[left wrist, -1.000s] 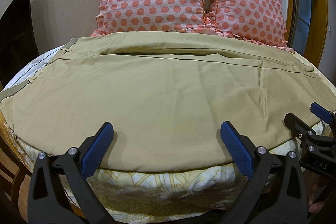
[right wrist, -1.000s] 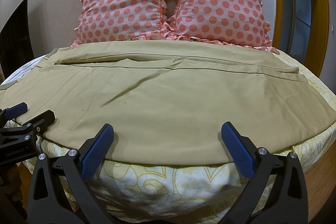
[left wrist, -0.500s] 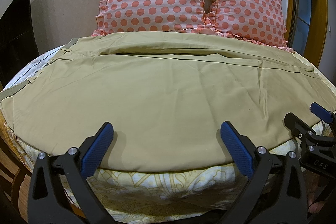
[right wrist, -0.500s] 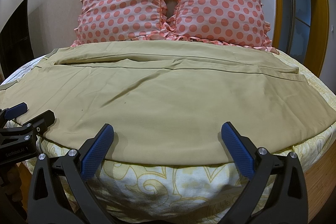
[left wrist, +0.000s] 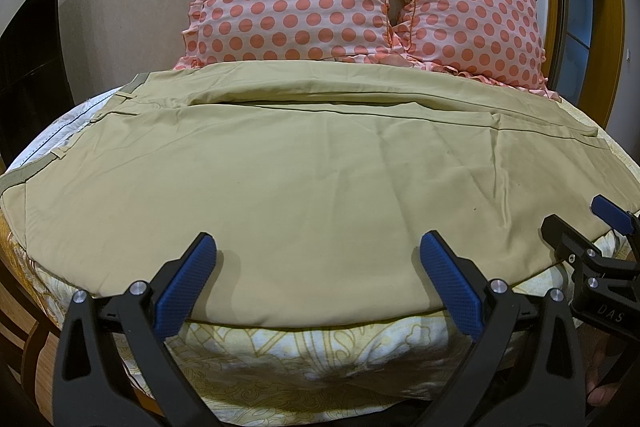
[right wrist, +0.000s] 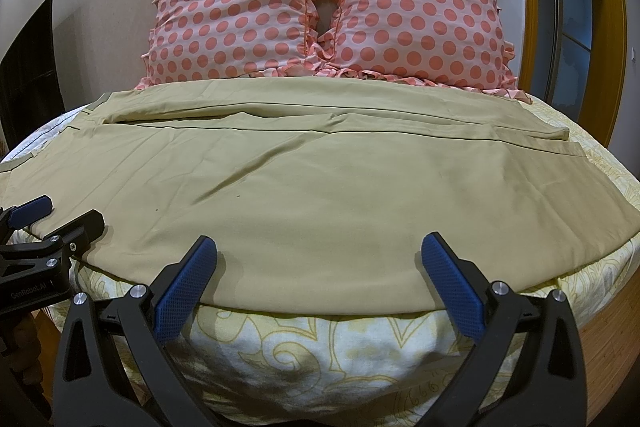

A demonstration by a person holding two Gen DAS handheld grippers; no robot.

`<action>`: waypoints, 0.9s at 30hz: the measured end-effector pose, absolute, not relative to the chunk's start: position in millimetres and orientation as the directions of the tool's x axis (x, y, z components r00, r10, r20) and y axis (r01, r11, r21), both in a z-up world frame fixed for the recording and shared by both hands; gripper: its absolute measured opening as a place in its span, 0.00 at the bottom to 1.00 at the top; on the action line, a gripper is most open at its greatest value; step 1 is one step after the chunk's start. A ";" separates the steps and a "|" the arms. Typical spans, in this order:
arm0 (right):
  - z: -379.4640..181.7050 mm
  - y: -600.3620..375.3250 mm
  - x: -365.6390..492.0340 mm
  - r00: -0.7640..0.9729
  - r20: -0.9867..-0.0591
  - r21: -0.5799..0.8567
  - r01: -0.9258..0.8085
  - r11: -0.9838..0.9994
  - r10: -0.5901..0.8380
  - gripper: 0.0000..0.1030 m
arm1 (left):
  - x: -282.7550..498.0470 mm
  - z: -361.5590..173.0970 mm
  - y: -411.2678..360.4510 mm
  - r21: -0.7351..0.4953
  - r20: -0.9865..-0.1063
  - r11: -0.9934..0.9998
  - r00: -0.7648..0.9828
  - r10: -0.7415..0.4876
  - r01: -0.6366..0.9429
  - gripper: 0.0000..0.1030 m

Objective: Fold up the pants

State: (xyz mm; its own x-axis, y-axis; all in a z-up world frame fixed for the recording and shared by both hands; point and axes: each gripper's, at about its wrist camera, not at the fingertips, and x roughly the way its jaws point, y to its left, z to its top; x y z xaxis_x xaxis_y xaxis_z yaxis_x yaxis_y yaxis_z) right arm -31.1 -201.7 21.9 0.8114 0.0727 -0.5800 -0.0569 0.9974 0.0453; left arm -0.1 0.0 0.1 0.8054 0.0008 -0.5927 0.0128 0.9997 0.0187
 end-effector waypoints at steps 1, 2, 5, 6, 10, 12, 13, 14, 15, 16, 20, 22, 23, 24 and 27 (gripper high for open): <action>22.0 -201.8 -31.2 0.812 -0.580 0.045 -0.057 0.997 0.073 0.99 | -0.1 0.1 0.0 0.019 -0.593 1.000 0.806 0.001 0.013 0.98; 22.0 -201.8 -31.1 0.812 -0.580 0.045 -0.057 0.997 0.073 0.99 | -0.1 0.1 0.0 0.019 -0.593 1.000 0.805 0.001 0.013 0.98; 22.2 -201.7 -31.0 0.811 -0.580 0.045 -0.057 0.997 0.072 0.99 | -0.1 0.1 0.0 0.019 -0.593 1.000 0.806 0.001 0.013 0.98; 22.3 -201.6 -31.0 0.811 -0.580 0.045 -0.057 0.997 0.073 0.99 | -0.1 0.1 0.0 0.019 -0.593 1.000 0.806 0.001 0.013 0.98; 22.8 -201.4 -30.9 0.812 -0.580 0.045 -0.057 0.997 0.073 0.99 | -0.1 0.1 0.0 0.019 -0.592 1.000 0.806 0.001 0.013 0.98; 23.1 -201.3 -30.7 0.811 -0.580 0.045 -0.057 0.997 0.073 0.99 | -0.1 0.1 -0.1 0.019 -0.592 1.000 0.806 0.001 0.013 0.98; 23.1 -201.3 -30.8 0.812 -0.580 0.045 -0.057 0.997 0.073 0.99 | -0.1 0.1 0.0 0.019 -0.593 1.000 0.805 0.001 0.013 0.98; 23.1 -201.3 -30.7 0.812 -0.579 0.045 -0.057 0.997 0.072 0.99 | -0.1 0.1 0.0 0.019 -0.593 1.000 0.805 0.001 0.013 0.98; 23.2 -201.3 -30.6 0.812 -0.579 0.045 -0.057 0.997 0.073 0.99 | -0.1 0.1 0.0 0.019 -0.593 1.000 0.806 0.001 0.013 0.98; 23.2 -201.3 -30.5 0.812 -0.580 0.045 -0.057 0.997 0.072 0.99 | -0.2 0.1 -0.1 0.019 -0.592 1.000 0.806 0.001 0.013 0.98; 23.3 -201.3 -30.2 0.812 -0.580 0.045 -0.057 0.997 0.073 0.99 | -0.1 0.1 0.0 0.019 -0.593 1.000 0.805 0.001 0.013 0.98; 23.4 -201.4 -30.0 0.811 -0.580 0.046 -0.057 0.997 0.073 0.99 | -0.2 0.1 0.0 0.019 -0.592 1.000 0.806 0.001 0.013 0.98; 23.2 -201.4 -30.5 0.813 -0.578 0.046 -0.057 0.997 0.073 0.99 | -0.2 0.1 0.0 0.019 -0.592 1.000 0.806 0.001 0.013 0.98; 21.1 -199.6 -32.5 0.816 -0.574 0.045 -0.056 0.997 0.072 0.99 | -0.2 0.1 -0.1 0.020 -0.592 1.000 0.806 0.001 0.013 0.98; 16.8 -195.0 -37.8 0.820 -0.568 0.044 -0.058 0.997 0.073 0.99 | -0.1 0.2 -0.1 0.020 -0.592 1.000 0.806 0.000 0.014 0.98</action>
State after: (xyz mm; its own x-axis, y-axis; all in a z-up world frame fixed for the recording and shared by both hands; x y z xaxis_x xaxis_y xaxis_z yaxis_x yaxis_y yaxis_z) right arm -37.8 -195.0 16.8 0.8196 0.0726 -0.5683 -0.0579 0.9974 0.0438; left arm -0.1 -0.1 0.2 0.8060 0.0003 -0.5919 0.0142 0.9997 0.0198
